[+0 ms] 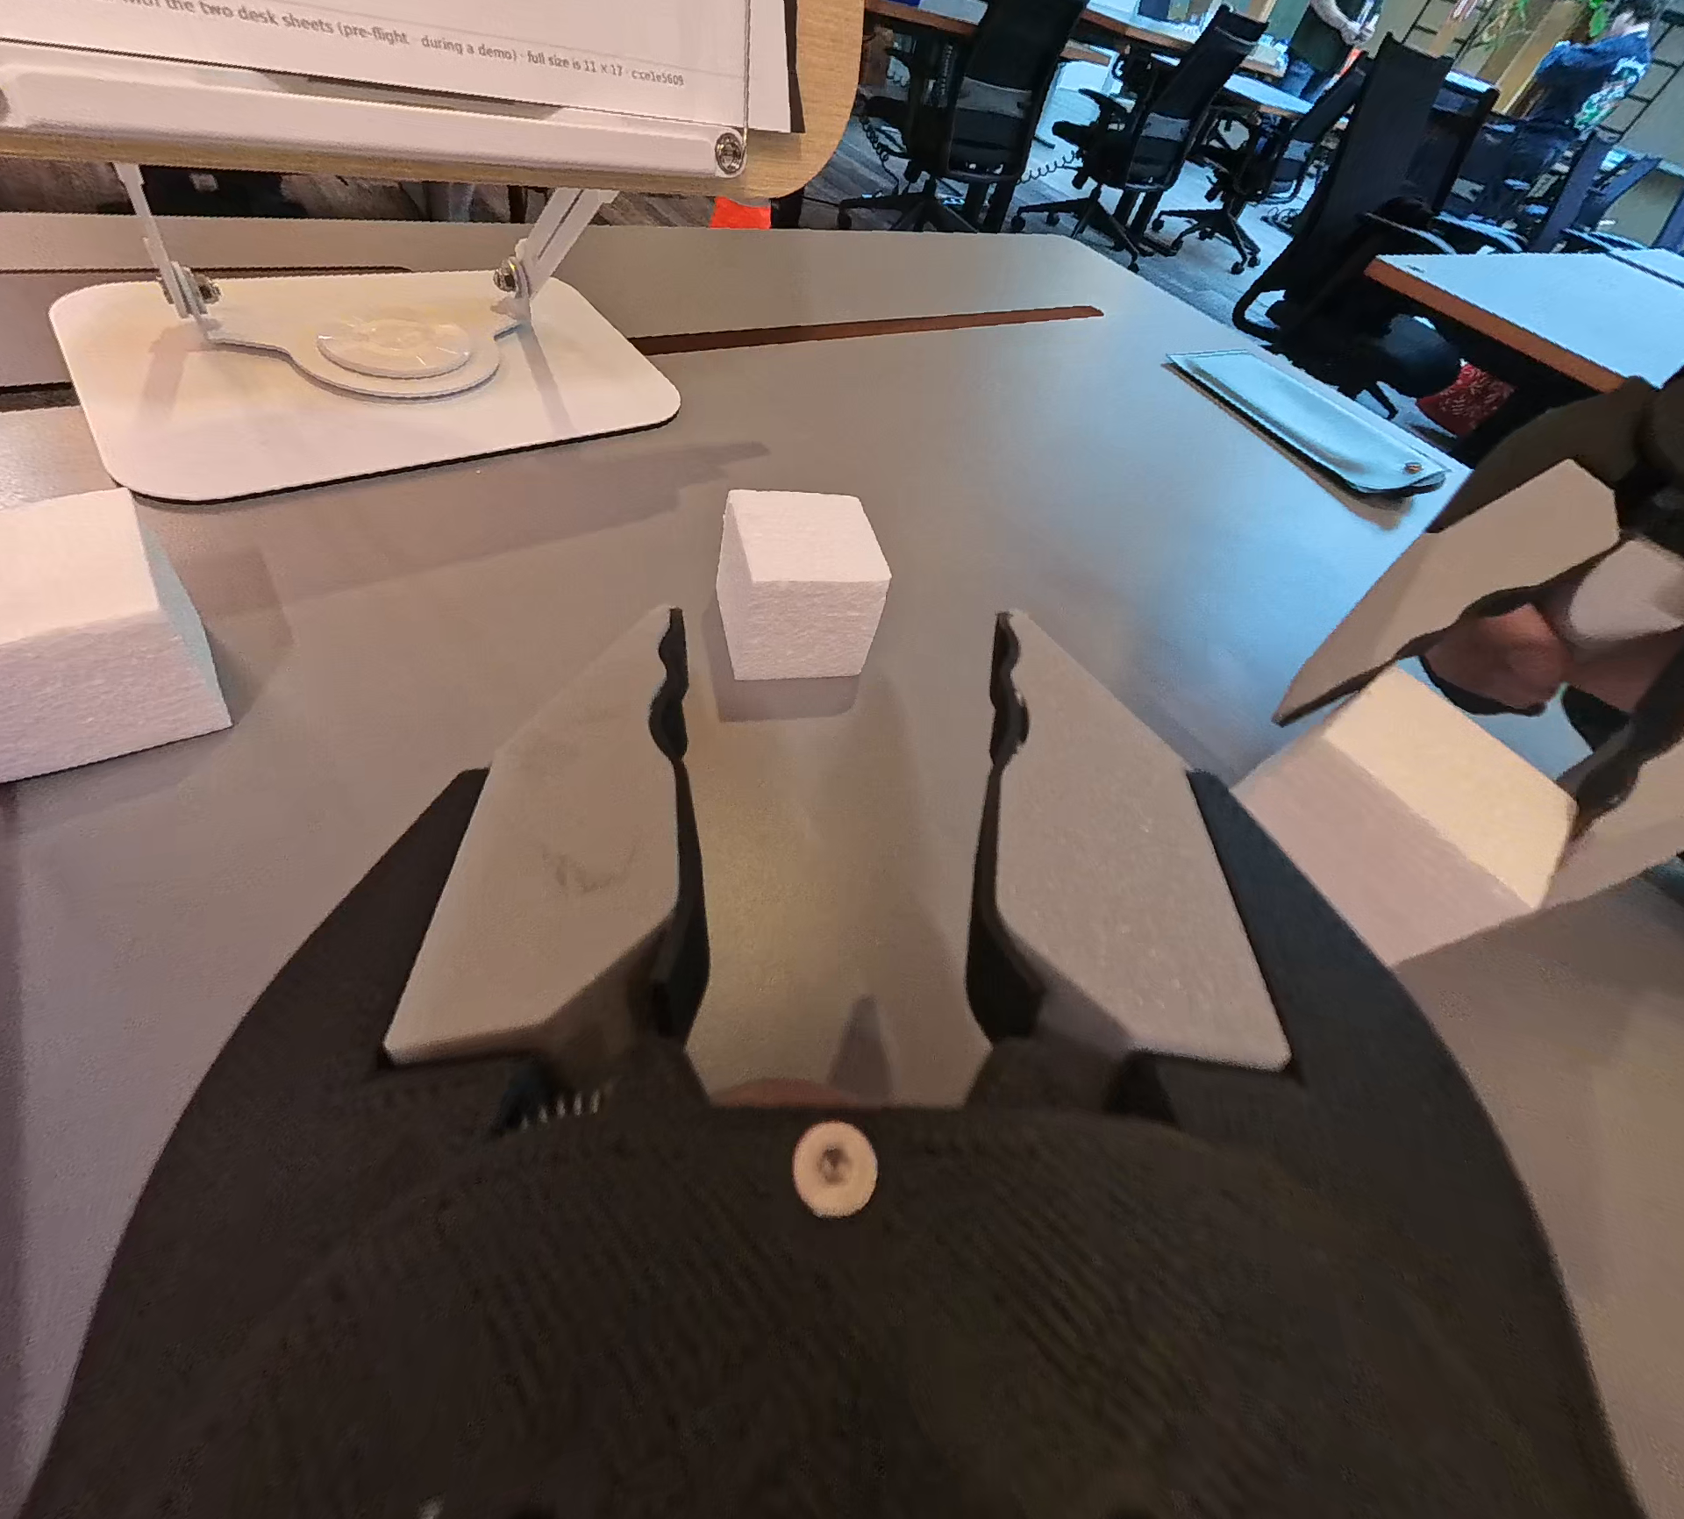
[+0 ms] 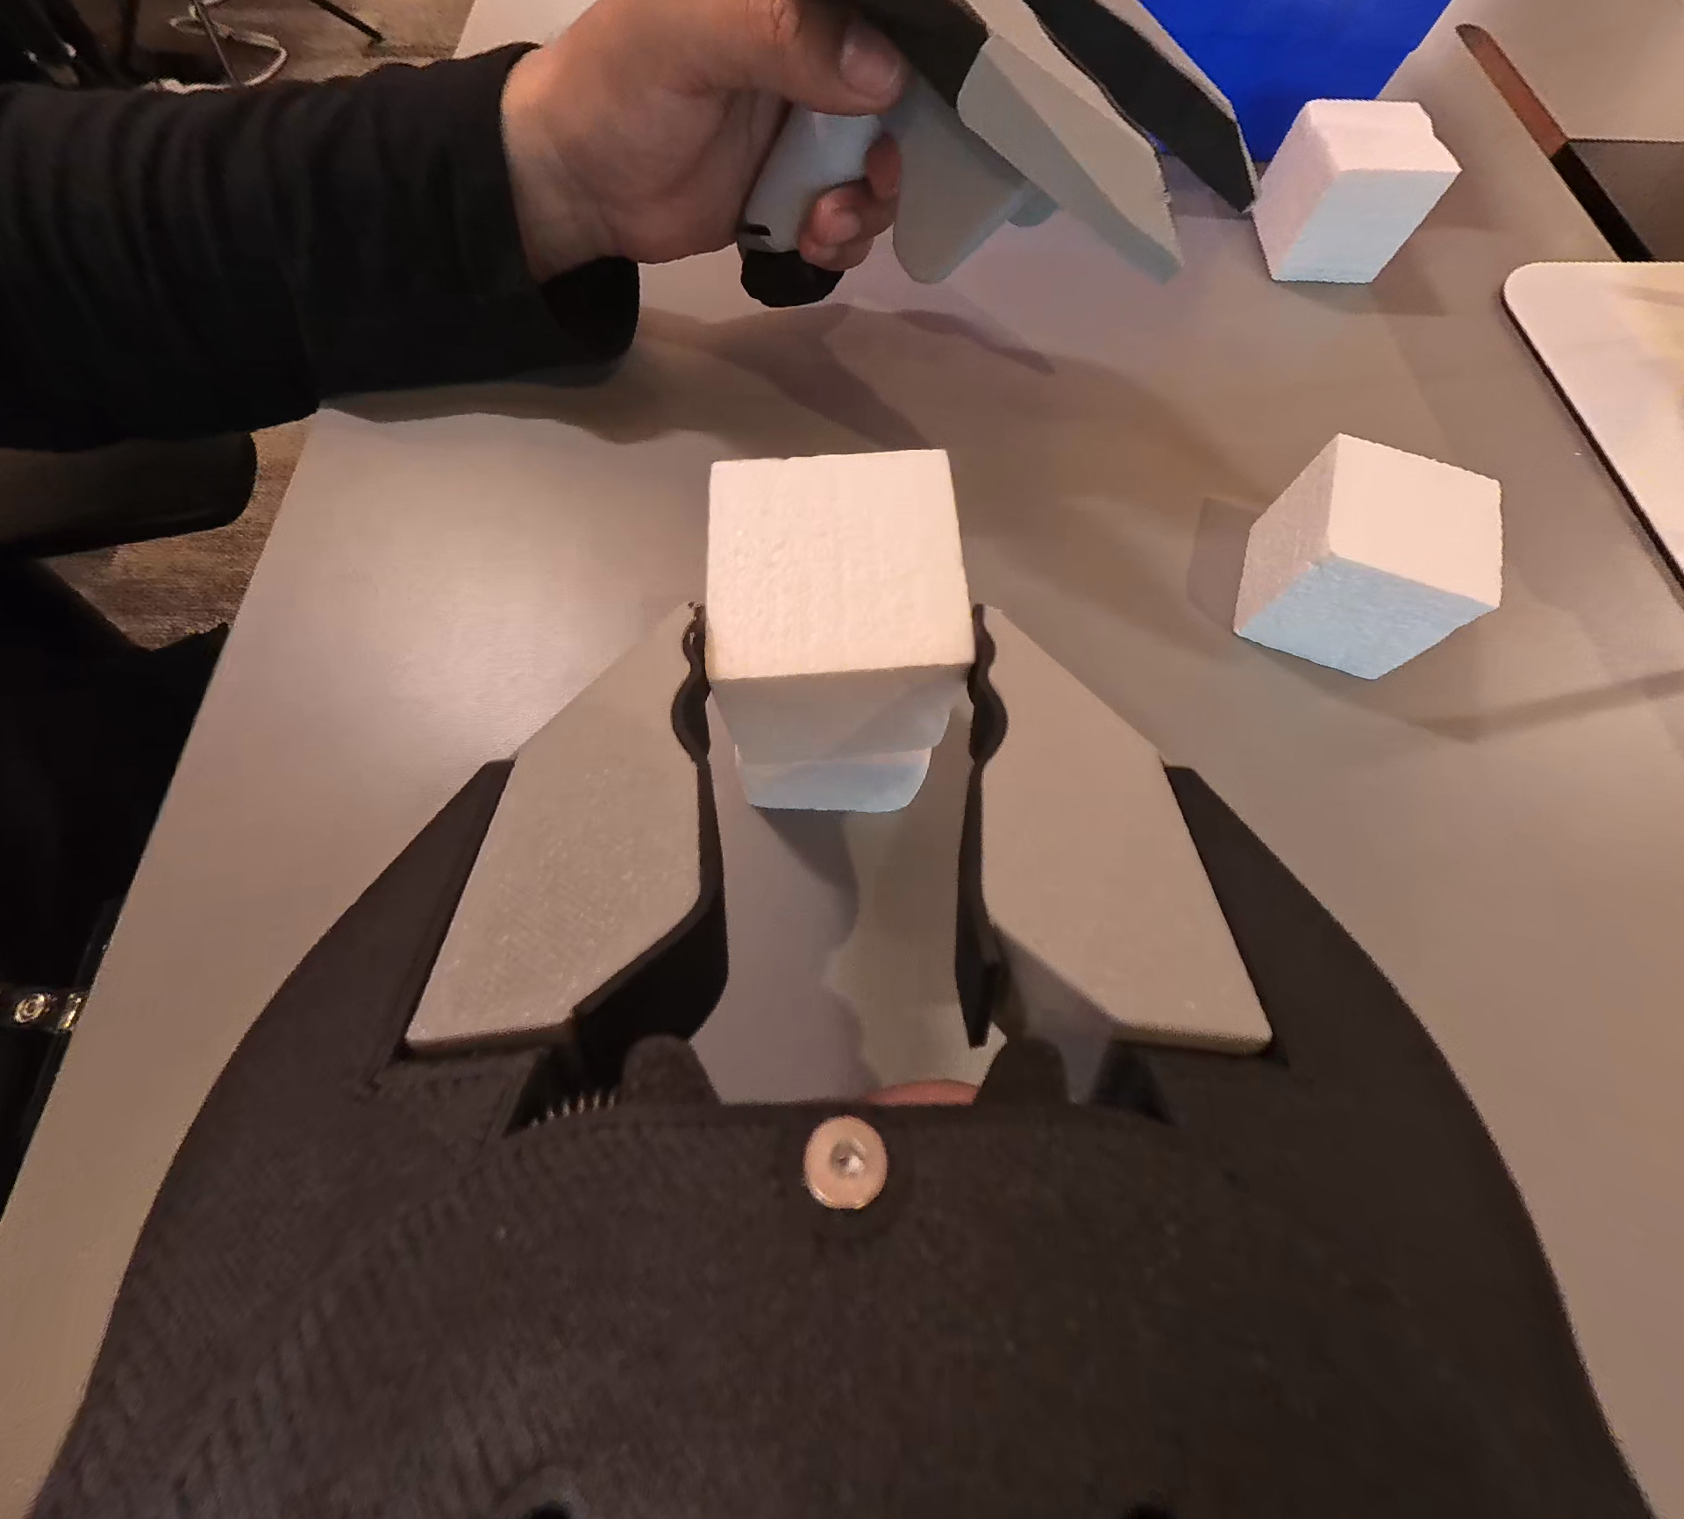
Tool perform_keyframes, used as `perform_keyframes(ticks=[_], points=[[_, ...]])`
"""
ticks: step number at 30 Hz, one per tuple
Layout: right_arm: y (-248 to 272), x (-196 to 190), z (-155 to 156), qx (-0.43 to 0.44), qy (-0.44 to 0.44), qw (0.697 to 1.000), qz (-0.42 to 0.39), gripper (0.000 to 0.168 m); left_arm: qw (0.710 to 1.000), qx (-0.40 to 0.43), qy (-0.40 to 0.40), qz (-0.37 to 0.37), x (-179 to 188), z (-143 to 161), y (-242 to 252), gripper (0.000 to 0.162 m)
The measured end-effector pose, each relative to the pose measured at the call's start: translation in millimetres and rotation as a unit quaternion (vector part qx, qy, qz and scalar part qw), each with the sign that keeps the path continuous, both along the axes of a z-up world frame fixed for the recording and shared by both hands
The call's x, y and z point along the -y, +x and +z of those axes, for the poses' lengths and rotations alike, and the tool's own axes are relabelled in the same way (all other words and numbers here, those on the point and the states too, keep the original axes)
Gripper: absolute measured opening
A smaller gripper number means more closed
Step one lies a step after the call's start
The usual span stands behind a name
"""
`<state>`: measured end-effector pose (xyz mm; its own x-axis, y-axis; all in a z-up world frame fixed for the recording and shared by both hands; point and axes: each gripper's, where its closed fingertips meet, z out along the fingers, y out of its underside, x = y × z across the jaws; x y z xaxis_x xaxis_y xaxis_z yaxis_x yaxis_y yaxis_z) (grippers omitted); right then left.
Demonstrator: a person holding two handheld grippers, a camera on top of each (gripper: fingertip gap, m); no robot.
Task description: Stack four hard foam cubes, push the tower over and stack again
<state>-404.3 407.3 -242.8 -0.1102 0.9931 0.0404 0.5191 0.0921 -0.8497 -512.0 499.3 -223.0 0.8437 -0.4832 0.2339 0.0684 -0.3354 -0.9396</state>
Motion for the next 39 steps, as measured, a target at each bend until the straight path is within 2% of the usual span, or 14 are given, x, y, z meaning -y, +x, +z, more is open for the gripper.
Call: perform_keyframes(ticks=[19,26,30,34,39], points=[[-0.9,-5.1,-0.1,-0.006,-0.003,1.0,-0.023,0.054,1.0,0.0,0.0,0.001,-0.1,-0.1,-0.5,0.066],[-2.9,-3.5,-6.8,0.005,-0.001,1.0,-0.02,0.06,1.0,-0.002,-0.002,0.0,-0.3,-1.4,0.4,0.066],[-1.0,-2.6,7.0,-0.024,-0.012,0.999,-0.017,0.066,1.0,-0.003,-0.005,-0.002,-0.8,-3.3,1.4,0.067],[8.4,-10.6,37.7,-0.096,-0.035,0.994,-0.026,0.069,1.0,-0.009,-0.014,-0.004,-2.0,-8.6,3.4,0.069],[38.4,-54.1,73.1,-0.196,-0.013,0.975,-0.106,0.066,0.999,-0.028,-0.021,-0.001,-4.0,-16.2,4.6,0.071]])
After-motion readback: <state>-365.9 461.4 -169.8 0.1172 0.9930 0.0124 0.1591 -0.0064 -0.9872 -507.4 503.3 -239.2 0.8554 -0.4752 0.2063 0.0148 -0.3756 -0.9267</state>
